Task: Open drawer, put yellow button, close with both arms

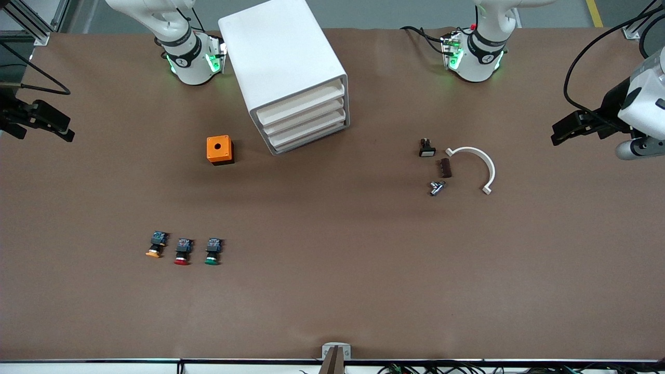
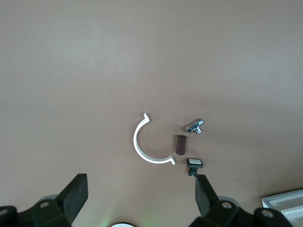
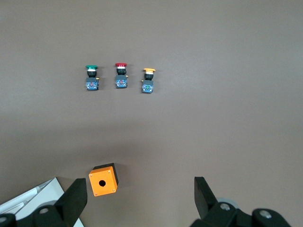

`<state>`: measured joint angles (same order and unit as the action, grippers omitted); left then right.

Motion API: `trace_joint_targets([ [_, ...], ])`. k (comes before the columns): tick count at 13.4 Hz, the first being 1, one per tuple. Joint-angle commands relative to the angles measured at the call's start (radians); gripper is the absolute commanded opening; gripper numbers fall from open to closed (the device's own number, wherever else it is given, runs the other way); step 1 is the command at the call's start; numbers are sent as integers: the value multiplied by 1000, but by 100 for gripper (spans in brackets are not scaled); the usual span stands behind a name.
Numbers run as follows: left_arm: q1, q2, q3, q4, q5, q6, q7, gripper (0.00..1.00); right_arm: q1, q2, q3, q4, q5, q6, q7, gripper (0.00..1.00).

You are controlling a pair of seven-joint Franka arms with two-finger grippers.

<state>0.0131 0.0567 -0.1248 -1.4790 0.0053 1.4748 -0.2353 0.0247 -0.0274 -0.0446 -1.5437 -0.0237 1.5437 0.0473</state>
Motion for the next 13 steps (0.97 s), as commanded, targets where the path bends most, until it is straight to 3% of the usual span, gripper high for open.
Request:
trace_joint_targets([
  [1,1,5,1,14,4,-19,11,100,4,-9,2,-4,-18,4,-4,100],
  [5,4,14,1,16,2,-19,13,100,4,-9,2,-3,-18,13,-4,100],
  [13,-42,222,-12,14,-11,59,-129,100,1,-8,2,-4,-12,10,-4,100],
])
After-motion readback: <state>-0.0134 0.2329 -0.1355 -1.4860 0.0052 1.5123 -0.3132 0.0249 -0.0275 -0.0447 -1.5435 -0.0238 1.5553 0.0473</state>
